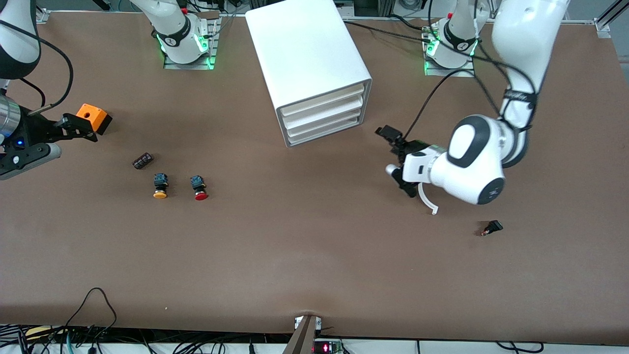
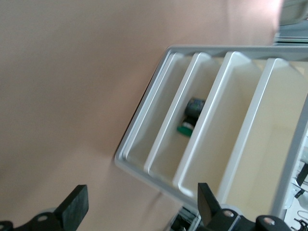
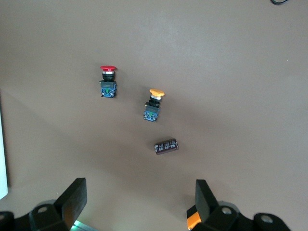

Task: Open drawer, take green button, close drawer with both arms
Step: 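Reach the left gripper to the cabinet's middle drawer handle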

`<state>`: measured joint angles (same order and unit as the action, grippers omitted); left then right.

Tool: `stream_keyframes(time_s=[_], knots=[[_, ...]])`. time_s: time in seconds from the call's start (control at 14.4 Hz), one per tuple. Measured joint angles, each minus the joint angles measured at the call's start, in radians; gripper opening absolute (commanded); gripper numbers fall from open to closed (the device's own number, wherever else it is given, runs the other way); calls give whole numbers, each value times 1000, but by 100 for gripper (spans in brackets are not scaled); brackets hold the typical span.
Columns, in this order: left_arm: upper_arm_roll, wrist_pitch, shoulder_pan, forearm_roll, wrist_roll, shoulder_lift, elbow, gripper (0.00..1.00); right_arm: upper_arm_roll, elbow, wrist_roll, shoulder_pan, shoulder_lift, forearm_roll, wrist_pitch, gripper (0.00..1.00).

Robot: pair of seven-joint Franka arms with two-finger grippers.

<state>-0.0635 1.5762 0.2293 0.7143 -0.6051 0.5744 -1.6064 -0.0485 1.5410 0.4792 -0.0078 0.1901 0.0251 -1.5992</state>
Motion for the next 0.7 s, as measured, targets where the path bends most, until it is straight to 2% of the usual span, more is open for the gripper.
stream_keyframes(time_s=[0.14, 0.35, 0.56, 0.7], knots=[[-1, 63, -2, 84, -121, 25, -46, 100, -6, 0, 8, -8, 11, 7, -5, 100], [0, 137, -12, 282, -363, 27, -193, 98, -2, -1, 77, -8, 40, 10, -7, 99], [-2, 168, -11, 444, -502, 27, -324, 91, 10, -21, 90, 4, 76, 26, -24, 99], [-4, 171, -8, 535, -578, 27, -395, 80, 15, -38, 90, 28, 88, 38, -58, 100]])
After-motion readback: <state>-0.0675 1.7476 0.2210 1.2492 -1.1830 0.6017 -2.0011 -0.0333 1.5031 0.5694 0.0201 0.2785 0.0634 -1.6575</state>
